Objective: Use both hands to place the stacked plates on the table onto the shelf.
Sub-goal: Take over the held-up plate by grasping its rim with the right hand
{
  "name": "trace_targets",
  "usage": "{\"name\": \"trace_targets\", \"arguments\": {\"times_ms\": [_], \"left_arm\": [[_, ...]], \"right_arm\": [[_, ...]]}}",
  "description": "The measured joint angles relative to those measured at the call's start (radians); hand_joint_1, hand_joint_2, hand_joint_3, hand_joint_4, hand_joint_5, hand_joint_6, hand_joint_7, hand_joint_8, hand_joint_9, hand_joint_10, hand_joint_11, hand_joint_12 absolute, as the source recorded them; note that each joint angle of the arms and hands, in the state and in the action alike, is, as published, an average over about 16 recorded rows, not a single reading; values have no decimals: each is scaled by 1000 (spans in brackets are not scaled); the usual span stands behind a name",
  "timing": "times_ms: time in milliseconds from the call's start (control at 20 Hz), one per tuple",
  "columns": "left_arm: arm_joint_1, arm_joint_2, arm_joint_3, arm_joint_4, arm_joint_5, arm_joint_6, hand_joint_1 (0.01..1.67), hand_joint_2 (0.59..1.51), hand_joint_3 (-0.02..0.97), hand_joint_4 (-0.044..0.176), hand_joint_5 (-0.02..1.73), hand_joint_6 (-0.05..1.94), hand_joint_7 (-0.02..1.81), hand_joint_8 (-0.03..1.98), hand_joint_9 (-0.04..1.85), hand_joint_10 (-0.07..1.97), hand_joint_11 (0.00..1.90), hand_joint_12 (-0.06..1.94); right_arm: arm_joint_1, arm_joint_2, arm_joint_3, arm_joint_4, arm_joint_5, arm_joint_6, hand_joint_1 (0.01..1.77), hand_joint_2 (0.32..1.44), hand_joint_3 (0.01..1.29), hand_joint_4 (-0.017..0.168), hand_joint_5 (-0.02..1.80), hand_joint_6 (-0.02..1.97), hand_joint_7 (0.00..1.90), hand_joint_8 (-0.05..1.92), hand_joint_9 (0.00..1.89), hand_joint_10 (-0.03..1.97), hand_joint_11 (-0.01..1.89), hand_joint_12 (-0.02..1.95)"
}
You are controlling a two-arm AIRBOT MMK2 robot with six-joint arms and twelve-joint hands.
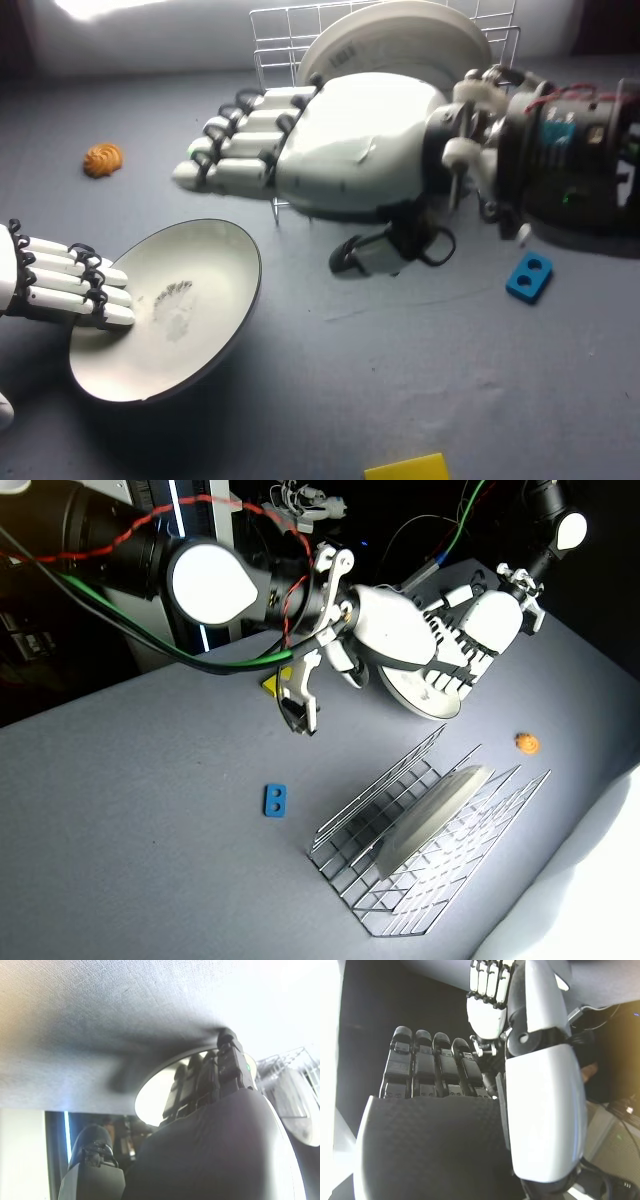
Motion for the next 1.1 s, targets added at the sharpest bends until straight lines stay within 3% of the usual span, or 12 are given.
{"name": "trace_targets", "arguments": {"times_ms": [200, 500, 1100], "left_arm": [[0, -1, 0, -1, 0, 0, 12, 1093, 13, 0, 6, -9, 1, -17, -30, -60, 25, -18], [0, -2, 0, -1, 0, 0, 12, 1092, 13, 0, 6, -9, 1, -17, -29, -60, 25, -17], [-2, -3, 0, 1, 0, -3, 12, 1092, 13, 0, 5, -10, 0, -17, -30, -59, 25, -18]], "right_arm": [[-50, -41, 6, 102, 8, -132, 1236, 979, 12, 2, 29, 16, 19, 15, 22, 16, 20, 267], [-90, -119, 54, 120, 4, -165, 1234, 983, 11, 4, 28, 17, 19, 15, 22, 16, 17, 330], [-121, -309, 244, 131, 12, -172, 1222, 994, 11, 6, 41, 17, 22, 15, 23, 16, 14, 350]]}}
